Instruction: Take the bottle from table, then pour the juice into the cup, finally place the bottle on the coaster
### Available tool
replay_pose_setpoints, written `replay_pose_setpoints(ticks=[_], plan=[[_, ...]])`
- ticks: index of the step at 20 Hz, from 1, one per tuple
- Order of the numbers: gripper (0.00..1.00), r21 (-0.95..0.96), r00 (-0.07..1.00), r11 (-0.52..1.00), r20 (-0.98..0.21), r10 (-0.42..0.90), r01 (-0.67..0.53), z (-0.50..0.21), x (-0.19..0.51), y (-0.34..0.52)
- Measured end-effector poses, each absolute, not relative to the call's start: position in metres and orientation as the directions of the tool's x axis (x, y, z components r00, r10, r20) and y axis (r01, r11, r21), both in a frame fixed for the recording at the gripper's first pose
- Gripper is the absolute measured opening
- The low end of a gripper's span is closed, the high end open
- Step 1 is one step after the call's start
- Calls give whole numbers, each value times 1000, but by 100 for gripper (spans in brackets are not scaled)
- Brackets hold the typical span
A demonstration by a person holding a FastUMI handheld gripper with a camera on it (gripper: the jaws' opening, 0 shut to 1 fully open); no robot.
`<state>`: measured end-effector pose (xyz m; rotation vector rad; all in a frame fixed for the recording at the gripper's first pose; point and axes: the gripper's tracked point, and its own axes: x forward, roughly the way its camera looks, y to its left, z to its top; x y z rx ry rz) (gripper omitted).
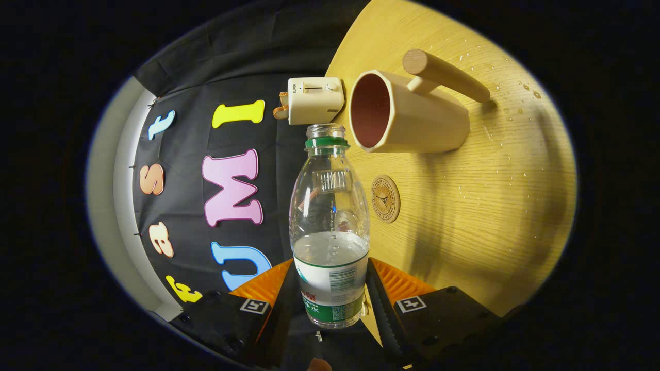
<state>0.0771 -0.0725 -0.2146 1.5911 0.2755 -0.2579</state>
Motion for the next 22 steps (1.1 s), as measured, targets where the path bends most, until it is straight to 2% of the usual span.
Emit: replay_pose_setpoints(ticks=[22], plan=[[74, 914, 939, -223, -341, 31, 339, -209, 82, -79]])
